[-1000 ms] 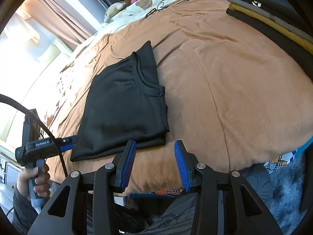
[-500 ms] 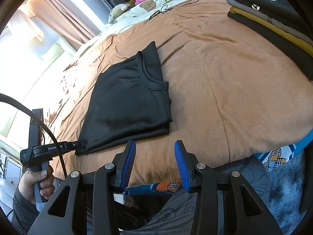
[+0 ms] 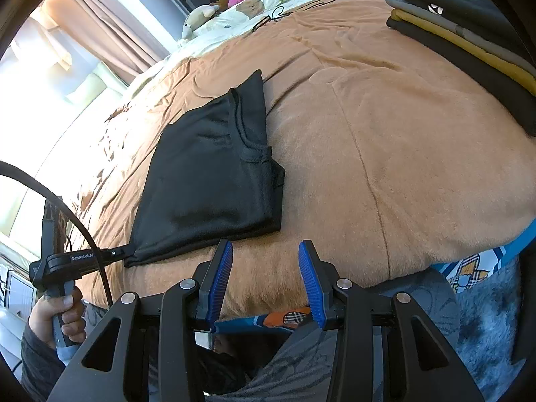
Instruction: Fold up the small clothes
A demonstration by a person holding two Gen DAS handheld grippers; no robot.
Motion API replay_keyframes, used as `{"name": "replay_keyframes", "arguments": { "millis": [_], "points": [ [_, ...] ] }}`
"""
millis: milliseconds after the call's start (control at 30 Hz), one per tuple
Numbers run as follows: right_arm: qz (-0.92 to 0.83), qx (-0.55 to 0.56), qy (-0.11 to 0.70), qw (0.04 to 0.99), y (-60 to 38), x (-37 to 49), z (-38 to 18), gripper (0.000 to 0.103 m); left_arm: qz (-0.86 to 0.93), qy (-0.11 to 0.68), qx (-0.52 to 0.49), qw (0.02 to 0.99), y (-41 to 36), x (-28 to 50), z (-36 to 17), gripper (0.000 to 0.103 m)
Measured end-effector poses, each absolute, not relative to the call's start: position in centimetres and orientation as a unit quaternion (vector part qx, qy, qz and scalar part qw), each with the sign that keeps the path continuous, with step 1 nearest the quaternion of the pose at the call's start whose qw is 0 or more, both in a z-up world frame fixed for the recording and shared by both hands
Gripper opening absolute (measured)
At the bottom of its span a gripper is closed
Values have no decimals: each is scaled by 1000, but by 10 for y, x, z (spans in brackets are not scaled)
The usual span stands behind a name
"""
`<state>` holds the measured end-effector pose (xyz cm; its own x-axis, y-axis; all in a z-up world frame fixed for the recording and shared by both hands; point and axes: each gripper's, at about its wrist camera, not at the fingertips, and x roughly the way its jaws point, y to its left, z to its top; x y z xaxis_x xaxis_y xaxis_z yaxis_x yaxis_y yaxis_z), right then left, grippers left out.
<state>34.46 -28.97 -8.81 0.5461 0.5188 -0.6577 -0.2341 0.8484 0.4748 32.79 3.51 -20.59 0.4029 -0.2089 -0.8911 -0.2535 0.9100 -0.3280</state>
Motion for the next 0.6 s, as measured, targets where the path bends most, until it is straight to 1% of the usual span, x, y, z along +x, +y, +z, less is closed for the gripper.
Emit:
{"name": "replay_keyframes", "arguments": {
  "millis": [167, 400, 467, 533, 600],
  "points": [
    [223, 169, 426, 860, -284, 354, -89, 39, 10, 545, -226, 807, 45, 324, -206, 5],
    [229, 182, 435, 852, -283, 370, -96, 39, -25, 530, -294, 795, 54, 317, -205, 5],
    [233, 189, 437, 848, -282, 374, -98, 39, -30, 529, -308, 791, 53, 318, -207, 9],
    [236, 196, 441, 843, -282, 378, -100, 39, -32, 530, -322, 784, 54, 319, -210, 20],
    [238, 204, 447, 838, -284, 383, -104, 39, -32, 527, -336, 780, 57, 316, -211, 26]
  ]
}}
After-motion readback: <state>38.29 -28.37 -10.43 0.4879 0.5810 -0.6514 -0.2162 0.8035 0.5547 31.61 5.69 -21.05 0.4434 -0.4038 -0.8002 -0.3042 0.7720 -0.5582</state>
